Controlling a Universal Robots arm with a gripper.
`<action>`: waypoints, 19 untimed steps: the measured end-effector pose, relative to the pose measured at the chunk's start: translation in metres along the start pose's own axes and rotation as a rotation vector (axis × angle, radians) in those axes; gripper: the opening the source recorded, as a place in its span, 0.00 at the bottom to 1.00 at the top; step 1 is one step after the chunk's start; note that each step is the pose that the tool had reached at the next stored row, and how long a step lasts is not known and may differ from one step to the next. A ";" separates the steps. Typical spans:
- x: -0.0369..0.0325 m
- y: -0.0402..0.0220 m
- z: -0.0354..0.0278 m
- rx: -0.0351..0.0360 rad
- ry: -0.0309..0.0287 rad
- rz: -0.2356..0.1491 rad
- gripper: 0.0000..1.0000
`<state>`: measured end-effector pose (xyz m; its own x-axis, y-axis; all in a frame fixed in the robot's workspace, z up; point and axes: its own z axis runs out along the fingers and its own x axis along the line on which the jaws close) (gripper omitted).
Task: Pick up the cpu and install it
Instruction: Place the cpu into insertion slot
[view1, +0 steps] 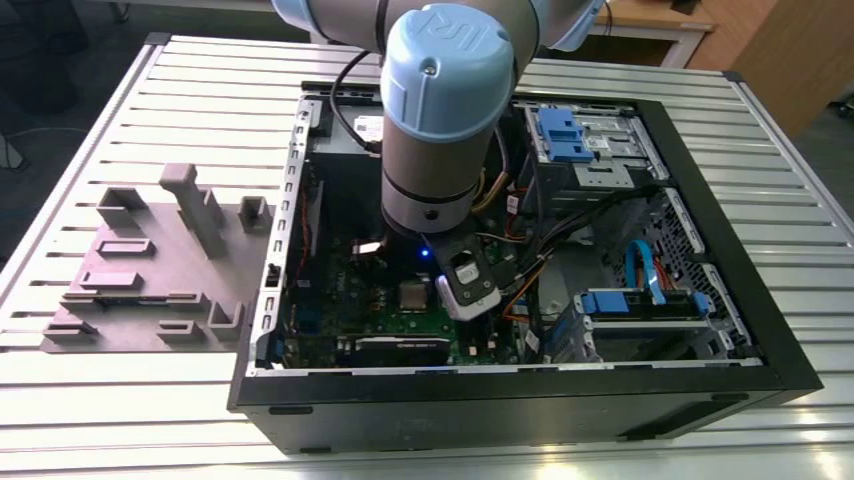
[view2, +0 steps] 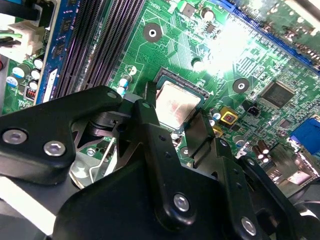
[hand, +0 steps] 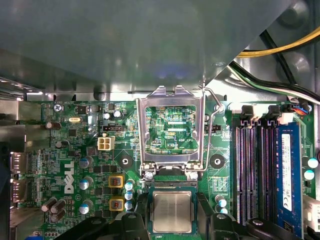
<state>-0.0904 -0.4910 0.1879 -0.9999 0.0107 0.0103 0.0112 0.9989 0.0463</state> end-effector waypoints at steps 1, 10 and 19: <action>-0.0001 0.0000 0.0000 0.0000 0.0000 0.000 0.47; -0.0001 0.0000 0.0003 0.0001 0.0000 0.000 0.47; -0.0001 0.0000 0.0004 -0.0001 -0.0001 0.000 0.54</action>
<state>-0.0903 -0.4910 0.1875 -0.9999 0.0105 0.0103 0.0110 0.9989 0.0464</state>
